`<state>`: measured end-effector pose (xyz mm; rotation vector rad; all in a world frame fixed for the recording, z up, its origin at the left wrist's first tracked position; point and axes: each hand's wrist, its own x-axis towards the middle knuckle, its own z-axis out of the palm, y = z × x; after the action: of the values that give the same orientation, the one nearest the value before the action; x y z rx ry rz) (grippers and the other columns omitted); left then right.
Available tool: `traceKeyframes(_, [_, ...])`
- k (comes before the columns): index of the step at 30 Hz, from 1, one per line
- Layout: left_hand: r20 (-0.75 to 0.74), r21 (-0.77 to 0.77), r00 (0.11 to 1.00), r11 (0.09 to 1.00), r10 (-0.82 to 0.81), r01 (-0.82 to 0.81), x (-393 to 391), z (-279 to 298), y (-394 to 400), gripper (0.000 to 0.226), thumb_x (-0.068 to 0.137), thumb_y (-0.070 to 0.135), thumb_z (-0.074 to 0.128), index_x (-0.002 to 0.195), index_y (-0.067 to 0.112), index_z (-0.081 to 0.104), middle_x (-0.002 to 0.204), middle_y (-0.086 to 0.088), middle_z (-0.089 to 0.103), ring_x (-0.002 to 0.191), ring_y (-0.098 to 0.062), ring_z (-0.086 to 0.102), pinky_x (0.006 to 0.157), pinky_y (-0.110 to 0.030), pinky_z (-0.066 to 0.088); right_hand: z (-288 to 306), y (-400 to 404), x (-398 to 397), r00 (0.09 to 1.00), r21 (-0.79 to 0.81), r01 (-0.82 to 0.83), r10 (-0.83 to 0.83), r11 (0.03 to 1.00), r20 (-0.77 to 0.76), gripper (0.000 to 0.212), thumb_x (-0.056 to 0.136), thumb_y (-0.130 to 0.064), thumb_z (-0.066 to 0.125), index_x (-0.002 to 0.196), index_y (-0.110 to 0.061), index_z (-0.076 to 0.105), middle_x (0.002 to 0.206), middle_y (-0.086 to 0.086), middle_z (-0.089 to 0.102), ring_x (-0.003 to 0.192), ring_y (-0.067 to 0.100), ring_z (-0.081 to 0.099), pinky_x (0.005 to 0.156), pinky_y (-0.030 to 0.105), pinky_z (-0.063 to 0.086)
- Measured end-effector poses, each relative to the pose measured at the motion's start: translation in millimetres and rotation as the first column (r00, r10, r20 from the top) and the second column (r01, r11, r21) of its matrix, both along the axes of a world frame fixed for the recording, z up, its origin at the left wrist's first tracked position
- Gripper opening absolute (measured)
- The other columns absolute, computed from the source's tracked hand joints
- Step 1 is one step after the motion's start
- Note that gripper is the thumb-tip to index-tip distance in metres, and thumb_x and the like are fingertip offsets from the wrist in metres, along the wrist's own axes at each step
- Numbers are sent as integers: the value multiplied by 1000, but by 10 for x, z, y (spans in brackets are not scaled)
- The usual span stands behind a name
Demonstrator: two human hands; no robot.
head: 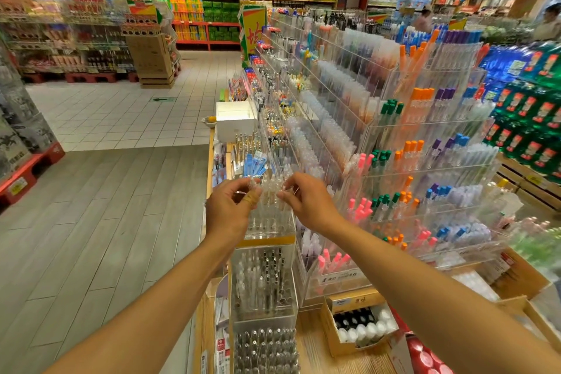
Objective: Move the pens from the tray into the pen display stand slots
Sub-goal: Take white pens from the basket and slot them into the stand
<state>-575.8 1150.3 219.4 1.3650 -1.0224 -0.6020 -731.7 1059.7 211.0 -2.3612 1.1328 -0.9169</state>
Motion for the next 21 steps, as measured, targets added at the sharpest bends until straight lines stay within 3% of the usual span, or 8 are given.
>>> traceKeyframes(7, [32,46,998,997,-58,56,-39,-71,-42,11,88,10,71,84,20,71,95,8,71,78,-23,70,75,-38,62,-46,-1,10,999,-3,9,-9,1000,43,18,92,-27,65,87,-14,54,81,0,56,72,18,54,64,31,43])
traceKeyframes(11, [70,81,995,994,-73,68,-25,-139,-95,6,88,10,72,92,14,75,93,2,72,80,-25,71,74,-35,62,-44,2,1,998,9,11,-12,1000,55,19,92,-28,65,86,-15,53,81,1,57,72,20,56,64,33,46])
traceKeyframes(16, [197,174,974,982,-115,81,0,-165,-185,17,87,13,73,78,26,70,75,3,71,67,-11,69,64,-23,58,-64,10,3,996,31,33,-35,999,77,19,91,-28,66,92,-10,59,82,0,58,69,15,54,62,27,42])
traceKeyframes(19, [190,214,975,974,-118,76,-6,-218,-235,8,88,11,73,88,19,73,76,3,69,69,-13,67,62,-19,56,-73,23,-2,992,73,20,-29,997,125,19,90,-27,67,94,-10,60,79,-4,57,65,11,53,60,25,44])
traceKeyframes(21, [207,222,972,973,-115,68,-16,-224,-265,8,87,12,73,94,16,74,78,4,70,73,-18,68,67,-27,59,-66,28,-9,988,105,6,-21,994,150,19,90,-25,68,95,-8,61,81,0,59,66,15,56,63,31,49])
